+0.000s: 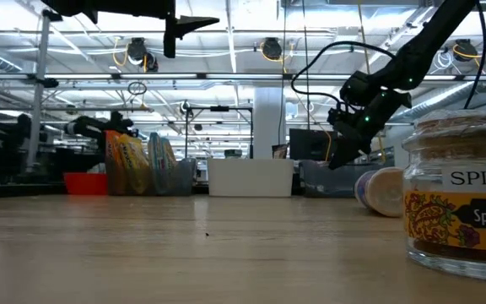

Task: Pick & Place Food Item
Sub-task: Put the purple spoon into the right black bin

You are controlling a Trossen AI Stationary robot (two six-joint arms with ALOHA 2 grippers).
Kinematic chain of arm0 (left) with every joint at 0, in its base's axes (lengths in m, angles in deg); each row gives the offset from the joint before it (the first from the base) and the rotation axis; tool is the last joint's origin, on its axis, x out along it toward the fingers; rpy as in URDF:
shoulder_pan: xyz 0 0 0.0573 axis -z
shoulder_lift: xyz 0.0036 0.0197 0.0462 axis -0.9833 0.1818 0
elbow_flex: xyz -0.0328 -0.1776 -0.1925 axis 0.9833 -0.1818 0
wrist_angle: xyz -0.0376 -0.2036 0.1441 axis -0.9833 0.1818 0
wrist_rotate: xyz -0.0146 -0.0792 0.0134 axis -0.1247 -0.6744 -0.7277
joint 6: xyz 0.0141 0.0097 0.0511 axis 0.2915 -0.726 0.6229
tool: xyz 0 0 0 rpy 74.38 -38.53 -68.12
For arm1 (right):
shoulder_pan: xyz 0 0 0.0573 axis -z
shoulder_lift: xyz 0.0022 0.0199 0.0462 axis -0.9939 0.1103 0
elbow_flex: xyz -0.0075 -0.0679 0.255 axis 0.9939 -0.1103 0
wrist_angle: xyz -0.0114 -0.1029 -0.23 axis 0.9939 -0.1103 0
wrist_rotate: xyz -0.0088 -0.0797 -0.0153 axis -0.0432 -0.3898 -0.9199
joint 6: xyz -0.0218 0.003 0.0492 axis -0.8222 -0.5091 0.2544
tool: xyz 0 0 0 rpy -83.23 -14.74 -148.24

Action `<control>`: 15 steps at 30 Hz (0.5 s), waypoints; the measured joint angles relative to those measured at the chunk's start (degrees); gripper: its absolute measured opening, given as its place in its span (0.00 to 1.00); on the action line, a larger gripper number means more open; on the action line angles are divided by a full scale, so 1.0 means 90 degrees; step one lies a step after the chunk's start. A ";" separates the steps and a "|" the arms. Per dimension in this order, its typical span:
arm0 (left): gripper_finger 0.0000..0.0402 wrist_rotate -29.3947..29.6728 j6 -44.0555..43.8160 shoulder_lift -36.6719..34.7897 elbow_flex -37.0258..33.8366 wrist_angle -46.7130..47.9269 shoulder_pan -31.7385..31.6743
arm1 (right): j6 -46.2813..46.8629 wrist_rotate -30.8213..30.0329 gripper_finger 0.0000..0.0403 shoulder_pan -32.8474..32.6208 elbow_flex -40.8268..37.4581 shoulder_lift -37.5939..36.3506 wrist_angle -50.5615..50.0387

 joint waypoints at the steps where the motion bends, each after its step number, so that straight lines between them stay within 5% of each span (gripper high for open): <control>1: 0.52 0.0030 -0.0001 0.0000 0.0000 0.0000 0.0000 | -0.0042 -0.0001 0.00 0.0015 0.0002 0.0030 0.0016; 15: 0.52 0.0299 -0.0117 0.0000 0.0000 0.0000 0.0000 | -0.0258 0.0006 0.00 0.0119 0.0005 0.0645 -0.0039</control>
